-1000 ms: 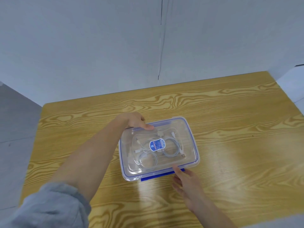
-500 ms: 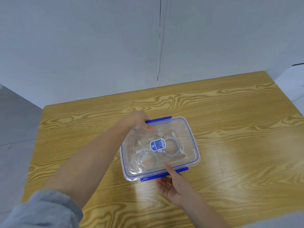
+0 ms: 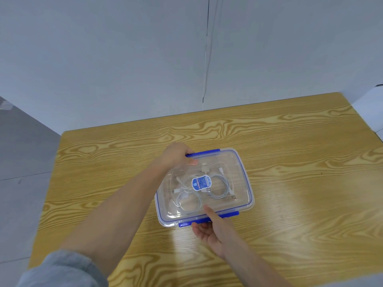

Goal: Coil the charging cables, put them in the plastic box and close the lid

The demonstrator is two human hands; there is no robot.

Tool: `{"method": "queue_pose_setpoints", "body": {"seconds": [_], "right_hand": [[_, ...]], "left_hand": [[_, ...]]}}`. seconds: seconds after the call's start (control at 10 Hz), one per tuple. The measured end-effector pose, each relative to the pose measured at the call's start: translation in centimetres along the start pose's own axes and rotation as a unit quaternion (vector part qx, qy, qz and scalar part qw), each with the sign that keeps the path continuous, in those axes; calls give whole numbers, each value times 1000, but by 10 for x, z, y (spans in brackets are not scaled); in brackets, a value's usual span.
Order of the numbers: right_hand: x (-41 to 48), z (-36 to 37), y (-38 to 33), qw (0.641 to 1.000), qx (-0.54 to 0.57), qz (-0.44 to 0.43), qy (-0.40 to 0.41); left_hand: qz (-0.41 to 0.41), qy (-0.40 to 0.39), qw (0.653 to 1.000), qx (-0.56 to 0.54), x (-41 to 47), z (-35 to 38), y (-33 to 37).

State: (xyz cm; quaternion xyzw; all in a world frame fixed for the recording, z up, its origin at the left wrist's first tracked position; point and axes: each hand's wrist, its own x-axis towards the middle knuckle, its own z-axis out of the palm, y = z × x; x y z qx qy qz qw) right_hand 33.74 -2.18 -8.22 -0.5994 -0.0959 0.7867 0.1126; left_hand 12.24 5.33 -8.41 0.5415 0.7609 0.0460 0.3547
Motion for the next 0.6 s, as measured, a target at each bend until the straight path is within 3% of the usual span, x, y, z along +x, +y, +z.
{"method": "queue_pose_setpoints", "body": {"seconds": [0.3,0.4,0.5,0.6], "right_hand": [[0,-1,-5,999,-5,28,-14],[-10,-12,-18,991,-101,80,-43],[-24,-24,-38,957,-268,82,-79],[-42,-20,-68,921,-376,-41,-89]], "left_hand": [[-10,2,1000,4,-5,-1,6],[1,19,999,34,-11,2,12],[1,65,996,65,-24,5,18],[20,117,990,73,-35,3,28]]}}
